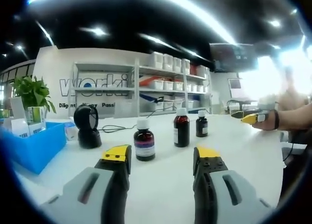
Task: Rotate the medicine bottle to make it face forward pick up the medicine bottle inspect the drug traceability code place the medicine on the table
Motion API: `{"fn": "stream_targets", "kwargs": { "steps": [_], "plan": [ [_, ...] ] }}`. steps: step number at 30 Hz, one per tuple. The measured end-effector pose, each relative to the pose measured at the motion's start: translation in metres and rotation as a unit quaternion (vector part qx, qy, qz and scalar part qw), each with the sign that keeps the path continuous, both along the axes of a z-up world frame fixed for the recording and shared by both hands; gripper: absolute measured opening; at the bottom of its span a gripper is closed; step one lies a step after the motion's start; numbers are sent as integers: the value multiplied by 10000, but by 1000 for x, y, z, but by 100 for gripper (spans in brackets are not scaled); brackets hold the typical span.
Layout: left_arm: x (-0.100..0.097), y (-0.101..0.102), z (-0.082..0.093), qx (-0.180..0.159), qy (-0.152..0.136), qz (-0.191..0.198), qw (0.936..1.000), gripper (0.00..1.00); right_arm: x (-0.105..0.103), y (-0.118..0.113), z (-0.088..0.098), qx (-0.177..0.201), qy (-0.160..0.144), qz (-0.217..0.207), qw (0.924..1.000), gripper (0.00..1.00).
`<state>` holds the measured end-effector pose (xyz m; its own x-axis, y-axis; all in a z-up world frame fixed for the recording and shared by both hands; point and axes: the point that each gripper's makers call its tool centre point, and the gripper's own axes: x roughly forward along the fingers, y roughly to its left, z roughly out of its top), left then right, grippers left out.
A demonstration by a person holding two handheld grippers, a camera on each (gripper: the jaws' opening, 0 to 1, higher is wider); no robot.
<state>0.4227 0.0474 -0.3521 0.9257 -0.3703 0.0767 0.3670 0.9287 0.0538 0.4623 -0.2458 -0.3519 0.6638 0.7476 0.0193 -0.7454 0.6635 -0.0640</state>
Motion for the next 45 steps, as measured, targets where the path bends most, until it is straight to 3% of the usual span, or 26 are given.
{"fn": "stream_targets", "kwargs": {
  "steps": [4, 10, 13, 17, 29, 38, 45],
  "plan": [
    [0, 2, 1, -25, -17, 40, 10000, 41, 1, 10, 7, 158, 142, 113, 9997, 52],
    [-1, 2, 2, -52, -37, -3, 10000, 41, 4, 31, 18, -154, -59, 242, 9996, 51],
    [-1, 0, 1, -48, -16, -54, 10000, 41, 7, 36, 22, -72, -42, 318, 9995, 46],
    [-1, 1, 2, -79, -46, -54, 9999, 41, 15, 49, 20, -248, -29, 422, 9988, 48],
    [0, 0, 1, -68, -9, -77, 9999, 41, 43, 89, 39, -335, -75, 631, 9974, 48],
    [1, 0, -1, -41, 3, -112, 9999, 40, 54, 109, 41, -466, -52, 599, 9971, 44],
    [0, -1, -1, 9, 0, -140, 9999, 40, 70, 119, 36, -536, 132, 478, 9973, 44]
  ]
}}
